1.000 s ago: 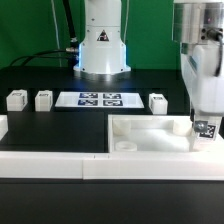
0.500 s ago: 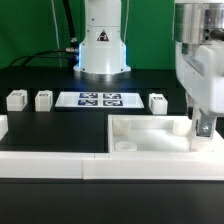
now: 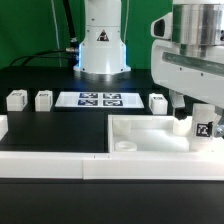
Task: Assemble square table
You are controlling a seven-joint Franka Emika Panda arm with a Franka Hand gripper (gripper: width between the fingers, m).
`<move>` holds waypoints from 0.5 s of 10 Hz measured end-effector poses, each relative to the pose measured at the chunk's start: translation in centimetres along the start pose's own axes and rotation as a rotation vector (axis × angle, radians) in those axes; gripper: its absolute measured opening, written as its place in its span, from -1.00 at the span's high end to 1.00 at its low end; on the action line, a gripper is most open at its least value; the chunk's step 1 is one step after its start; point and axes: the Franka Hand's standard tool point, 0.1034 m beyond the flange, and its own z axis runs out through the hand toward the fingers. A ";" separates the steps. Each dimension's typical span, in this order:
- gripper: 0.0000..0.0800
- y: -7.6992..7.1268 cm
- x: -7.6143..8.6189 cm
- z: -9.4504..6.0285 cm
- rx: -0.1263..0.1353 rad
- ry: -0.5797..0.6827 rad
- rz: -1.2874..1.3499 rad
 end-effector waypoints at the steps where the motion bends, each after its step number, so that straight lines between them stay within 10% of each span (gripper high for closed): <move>1: -0.62 -0.4 -0.6 -0.1 0.004 0.013 -0.201; 5: -0.62 -1.2 -1.7 -0.5 0.004 0.023 -0.706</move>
Offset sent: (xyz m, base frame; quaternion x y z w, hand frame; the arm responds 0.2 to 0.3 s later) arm -0.0082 0.0245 0.0034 0.0371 -0.0328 -0.3801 0.9236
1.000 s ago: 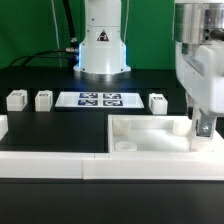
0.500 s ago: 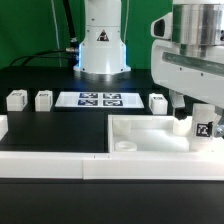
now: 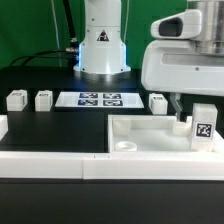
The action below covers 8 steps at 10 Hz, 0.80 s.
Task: Assemble square table
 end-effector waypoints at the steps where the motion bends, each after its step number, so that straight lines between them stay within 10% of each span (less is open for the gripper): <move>1: -0.62 0.3 0.1 0.1 -0.002 -0.002 -0.003; 2: -0.62 0.3 0.1 0.2 -0.002 -0.002 0.039; 5: 0.27 0.5 0.1 0.2 -0.005 -0.003 0.208; 8: 0.27 0.6 0.1 0.3 -0.004 -0.003 0.436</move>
Offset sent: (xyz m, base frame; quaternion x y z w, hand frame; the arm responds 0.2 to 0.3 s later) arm 0.0000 0.0000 0.0000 0.0000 0.0000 0.1296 0.9916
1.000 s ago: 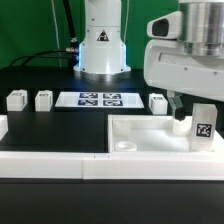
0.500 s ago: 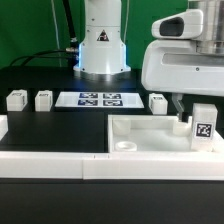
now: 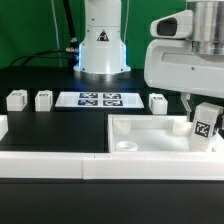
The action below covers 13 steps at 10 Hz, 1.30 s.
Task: Assemble square table
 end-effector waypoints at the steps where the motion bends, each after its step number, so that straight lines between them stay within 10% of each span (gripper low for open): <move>1: 0.27 0.0 0.0 0.0 -0.001 0.002 0.126; 4: 0.27 0.1 0.2 0.1 -0.007 0.015 0.539; 7: 0.27 0.1 0.2 0.2 0.059 -0.033 1.048; 12: 0.27 0.2 0.1 0.2 0.068 -0.032 1.133; 13: -0.19 0.2 0.1 0.3 0.068 -0.032 1.129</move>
Offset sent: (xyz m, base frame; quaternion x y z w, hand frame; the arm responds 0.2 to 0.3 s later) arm 0.0067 -0.0079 -0.0111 -0.0273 0.0243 0.2859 0.9576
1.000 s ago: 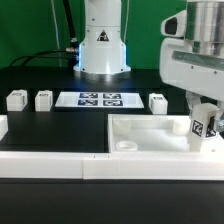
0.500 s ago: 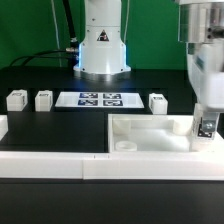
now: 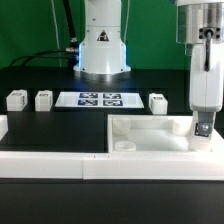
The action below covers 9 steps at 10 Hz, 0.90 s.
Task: Assemble square table
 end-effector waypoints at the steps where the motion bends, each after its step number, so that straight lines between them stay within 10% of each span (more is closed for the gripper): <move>1: -0.48 0.0 0.0 0.0 0.000 0.000 -0.051; 9: -0.62 0.4 -0.4 0.1 -0.005 0.001 -0.311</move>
Offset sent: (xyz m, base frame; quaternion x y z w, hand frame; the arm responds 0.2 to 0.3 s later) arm -0.0139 0.0107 0.0107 -0.0374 0.0178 -0.2718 0.9615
